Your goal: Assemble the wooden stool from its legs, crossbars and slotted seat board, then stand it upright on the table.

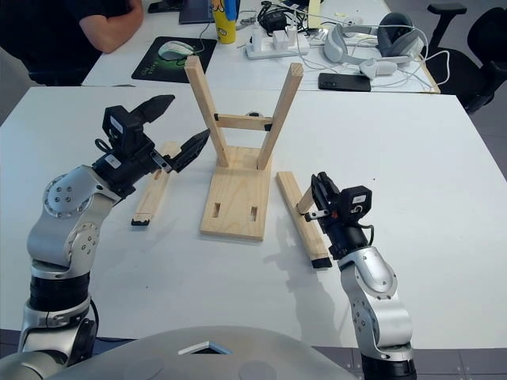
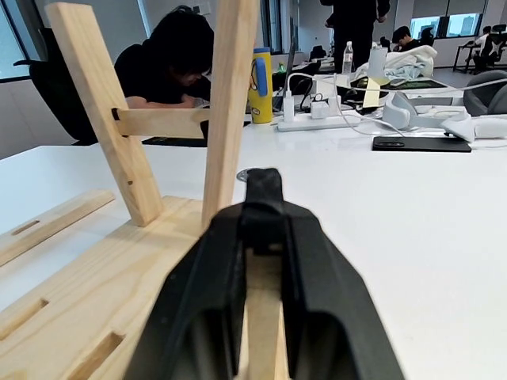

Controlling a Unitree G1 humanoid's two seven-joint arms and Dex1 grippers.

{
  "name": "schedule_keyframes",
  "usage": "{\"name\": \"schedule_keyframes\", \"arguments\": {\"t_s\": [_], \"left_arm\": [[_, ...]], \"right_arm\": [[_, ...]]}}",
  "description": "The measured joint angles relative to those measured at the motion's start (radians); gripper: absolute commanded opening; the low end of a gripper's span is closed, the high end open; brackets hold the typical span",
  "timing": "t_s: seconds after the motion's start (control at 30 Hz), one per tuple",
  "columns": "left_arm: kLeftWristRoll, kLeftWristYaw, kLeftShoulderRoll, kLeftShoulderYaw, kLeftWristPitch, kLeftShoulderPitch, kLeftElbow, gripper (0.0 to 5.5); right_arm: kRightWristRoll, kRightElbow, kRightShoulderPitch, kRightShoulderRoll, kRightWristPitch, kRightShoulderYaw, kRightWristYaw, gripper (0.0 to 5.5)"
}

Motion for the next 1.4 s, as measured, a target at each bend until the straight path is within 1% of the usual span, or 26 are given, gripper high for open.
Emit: {"name": "schedule_keyframes", "arguments": {"t_s": [0.13, 0.33, 0.57, 1.0, 1.4], "left_arm": [[-0.002, -0.012, 0.001, -0.002, 0.003, -0.008, 0.001, 4.49], [-0.002, -0.02, 0.001, -0.004, 0.004, -0.017, 0.011, 4.49], [0.0, -0.019, 0.0, -0.004, 0.003, -0.023, 0.016, 4.49], [0.003, -0.006, -0.003, -0.003, -0.006, -0.019, 0.016, 4.49], [0.008, -0.001, -0.003, -0.003, -0.01, -0.02, 0.022, 4.49]], "right_arm": [[-0.024, 0.027, 0.037, 0.005, -0.082, 0.012, 0.021, 0.41], [-0.077, 0.045, 0.036, 0.012, -0.125, 0.04, 0.02, 0.41], [-0.1, 0.062, -0.022, 0.0, -0.082, 0.052, 0.019, 0.41], [-0.099, 0.074, -0.015, -0.016, -0.107, 0.047, 0.067, 0.41], [-0.116, 0.092, -0.033, -0.019, -0.118, 0.055, 0.068, 0.41]]}}
